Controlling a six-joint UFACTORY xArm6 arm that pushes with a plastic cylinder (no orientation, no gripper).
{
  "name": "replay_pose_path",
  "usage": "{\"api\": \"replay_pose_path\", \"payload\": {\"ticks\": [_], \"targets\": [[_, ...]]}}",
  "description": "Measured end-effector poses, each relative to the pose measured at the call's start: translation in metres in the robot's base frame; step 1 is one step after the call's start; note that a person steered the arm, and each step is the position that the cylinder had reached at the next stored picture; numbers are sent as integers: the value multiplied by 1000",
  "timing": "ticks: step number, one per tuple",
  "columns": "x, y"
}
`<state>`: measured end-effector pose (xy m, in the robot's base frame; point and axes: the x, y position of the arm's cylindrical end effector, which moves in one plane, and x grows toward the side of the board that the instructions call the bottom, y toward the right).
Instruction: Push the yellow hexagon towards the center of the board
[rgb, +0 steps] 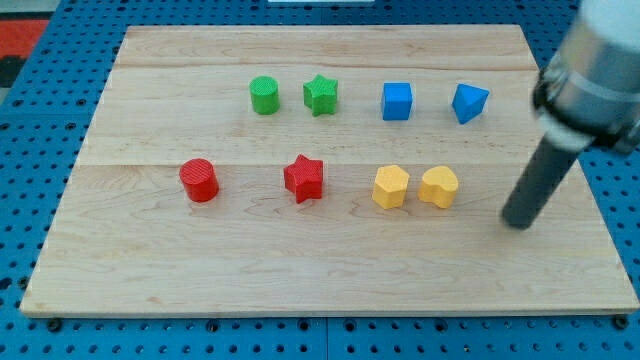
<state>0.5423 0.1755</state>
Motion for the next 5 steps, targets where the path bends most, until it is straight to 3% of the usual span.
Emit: {"api": "replay_pose_path", "payload": {"ticks": [1, 2, 3, 4, 5], "targets": [[-9, -37], [-36, -27], [-24, -28], [-9, -80], [-36, -85]]}}
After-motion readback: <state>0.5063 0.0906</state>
